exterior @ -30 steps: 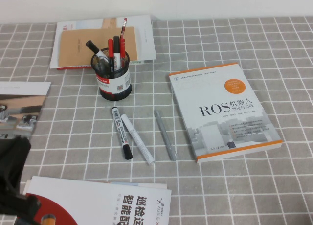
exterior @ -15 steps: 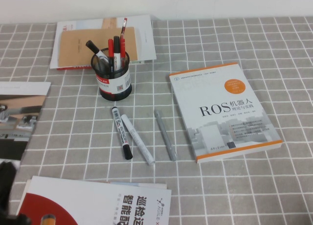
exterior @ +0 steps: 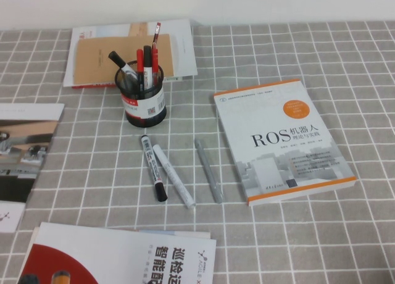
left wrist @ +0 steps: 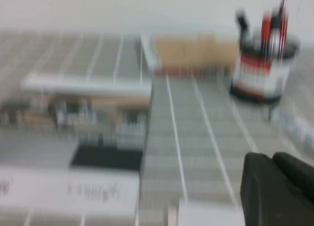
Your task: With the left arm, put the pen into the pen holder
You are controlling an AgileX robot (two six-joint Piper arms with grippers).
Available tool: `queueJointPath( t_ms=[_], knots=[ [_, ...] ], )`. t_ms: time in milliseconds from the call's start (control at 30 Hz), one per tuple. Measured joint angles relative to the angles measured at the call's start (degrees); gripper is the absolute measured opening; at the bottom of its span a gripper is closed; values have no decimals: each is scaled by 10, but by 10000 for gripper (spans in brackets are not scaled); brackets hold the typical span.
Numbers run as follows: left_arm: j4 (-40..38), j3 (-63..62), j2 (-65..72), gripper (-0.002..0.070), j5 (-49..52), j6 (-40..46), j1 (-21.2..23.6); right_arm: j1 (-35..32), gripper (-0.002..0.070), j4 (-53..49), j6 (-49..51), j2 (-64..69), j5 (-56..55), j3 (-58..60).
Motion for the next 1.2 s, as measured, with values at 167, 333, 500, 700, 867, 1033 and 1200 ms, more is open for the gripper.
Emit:
queueJointPath(
  t_ms=[167, 333, 500, 700, 867, 1033, 1200],
  knots=[
    [17, 0, 0, 0, 79, -13, 1, 0, -15, 0, 0, 0, 0, 0],
    [27, 0, 0, 0, 94, -19, 1, 0, -15, 1, 0, 0, 0, 0],
    [28, 0, 0, 0, 94, -20, 1, 0, -15, 1, 0, 0, 0, 0],
    [28, 0, 0, 0, 94, -20, 1, 0, -15, 1, 0, 0, 0, 0],
    [29, 0, -1, 0, 94, -20, 1, 0, -15, 1, 0, 0, 0, 0],
    [29, 0, -1, 0, 94, -20, 1, 0, -15, 1, 0, 0, 0, 0],
    [29, 0, -1, 0, 94, -20, 1, 0, -15, 1, 0, 0, 0, 0]
  ],
)
